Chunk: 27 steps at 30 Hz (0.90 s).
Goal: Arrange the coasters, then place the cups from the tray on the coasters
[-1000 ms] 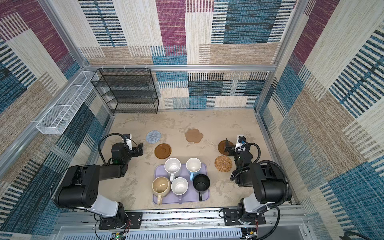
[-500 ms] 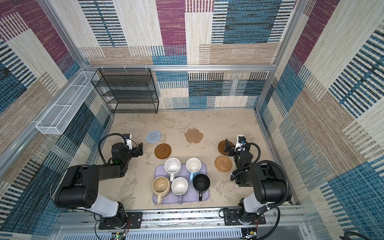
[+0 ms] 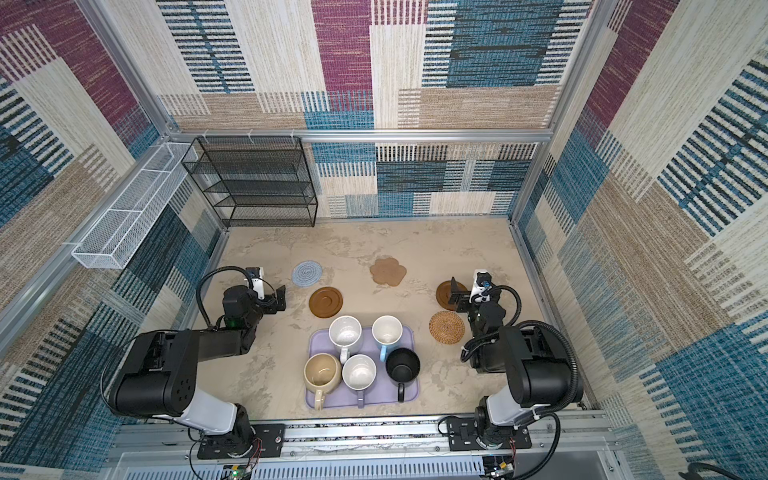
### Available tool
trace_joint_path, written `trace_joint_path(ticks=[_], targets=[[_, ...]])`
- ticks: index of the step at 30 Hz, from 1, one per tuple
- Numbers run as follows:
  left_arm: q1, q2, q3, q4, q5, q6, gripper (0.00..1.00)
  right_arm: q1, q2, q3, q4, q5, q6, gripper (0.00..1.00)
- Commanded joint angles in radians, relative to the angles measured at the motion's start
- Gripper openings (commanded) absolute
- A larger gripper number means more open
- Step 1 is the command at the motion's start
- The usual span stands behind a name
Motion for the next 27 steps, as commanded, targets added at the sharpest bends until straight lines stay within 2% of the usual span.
trace_joint_path(ticks=[1,18,22,27], targets=[[0.002,-0.002,-0.001,0.027,0.009,-0.008,0.99,0.000,-0.001,0.004,0.020,-0.001,-0.010,1.00],[0.001,-0.011,-0.014,0.044,0.000,-0.012,0.99,-0.001,-0.015,0.001,0.017,0.013,-0.004,1.00],[0.000,-0.084,-0.072,0.095,-0.018,-0.017,0.98,-0.001,-0.079,0.011,-0.051,0.005,-0.007,1.00],[0.000,-0.240,-0.063,-0.040,-0.032,-0.024,0.99,0.000,-0.216,0.024,-0.195,0.024,0.013,1.00]])
